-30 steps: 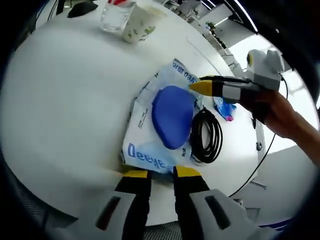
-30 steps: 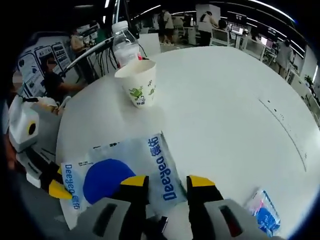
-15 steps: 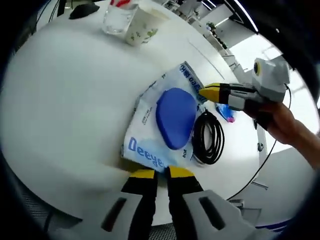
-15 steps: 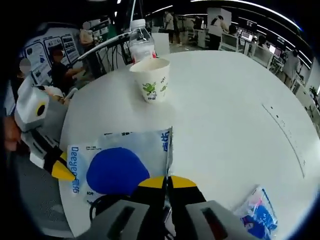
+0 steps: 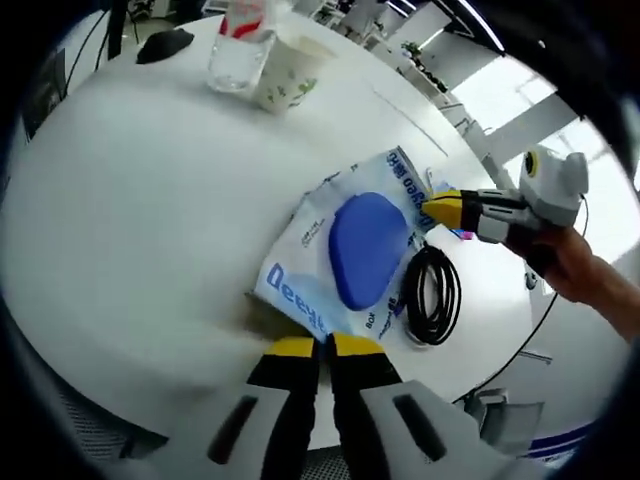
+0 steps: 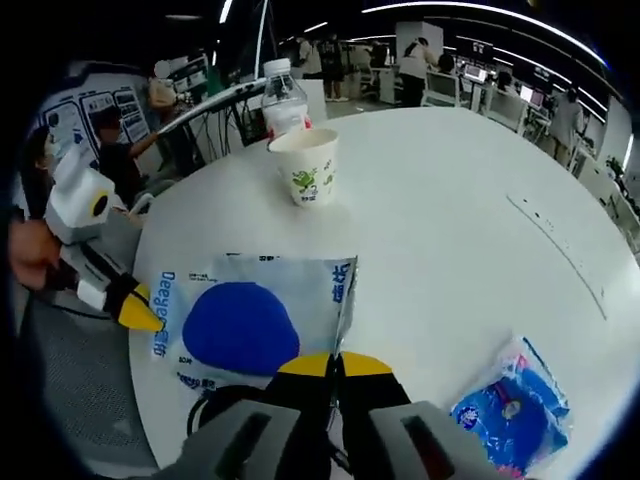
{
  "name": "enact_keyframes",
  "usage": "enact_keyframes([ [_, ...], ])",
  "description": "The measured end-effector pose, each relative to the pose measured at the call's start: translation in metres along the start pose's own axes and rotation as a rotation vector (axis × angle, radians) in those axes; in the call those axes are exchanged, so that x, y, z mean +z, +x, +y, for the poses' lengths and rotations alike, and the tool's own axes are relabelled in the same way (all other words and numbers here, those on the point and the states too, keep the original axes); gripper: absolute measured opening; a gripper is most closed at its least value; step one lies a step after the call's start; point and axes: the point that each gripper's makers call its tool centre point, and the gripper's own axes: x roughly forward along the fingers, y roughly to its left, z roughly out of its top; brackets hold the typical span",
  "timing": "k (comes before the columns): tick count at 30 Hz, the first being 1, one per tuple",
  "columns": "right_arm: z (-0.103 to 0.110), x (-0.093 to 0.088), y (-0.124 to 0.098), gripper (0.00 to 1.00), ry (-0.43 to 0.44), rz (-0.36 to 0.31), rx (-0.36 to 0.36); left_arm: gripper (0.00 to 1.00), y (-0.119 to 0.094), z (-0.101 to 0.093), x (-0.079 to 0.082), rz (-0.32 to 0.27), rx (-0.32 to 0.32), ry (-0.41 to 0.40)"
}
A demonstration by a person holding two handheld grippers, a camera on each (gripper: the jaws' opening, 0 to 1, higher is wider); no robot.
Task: Arrange the tabletop items into an orderly group along one side of the table until the central work area is clear of visible clutter.
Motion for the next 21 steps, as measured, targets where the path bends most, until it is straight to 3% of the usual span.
enact_keyframes([
  [12,0.006,-0.013,-0.027,0.0,0.08,-0.083,-0.087,0.0,0.002,0.012,0.03,-0.049,0.048,0.121],
  [21,0.004,-0.011,-0.035,0.0,0.121,-0.142,-0.135,0.0,0.005,0.015,0.049,-0.066,0.07,0.193],
])
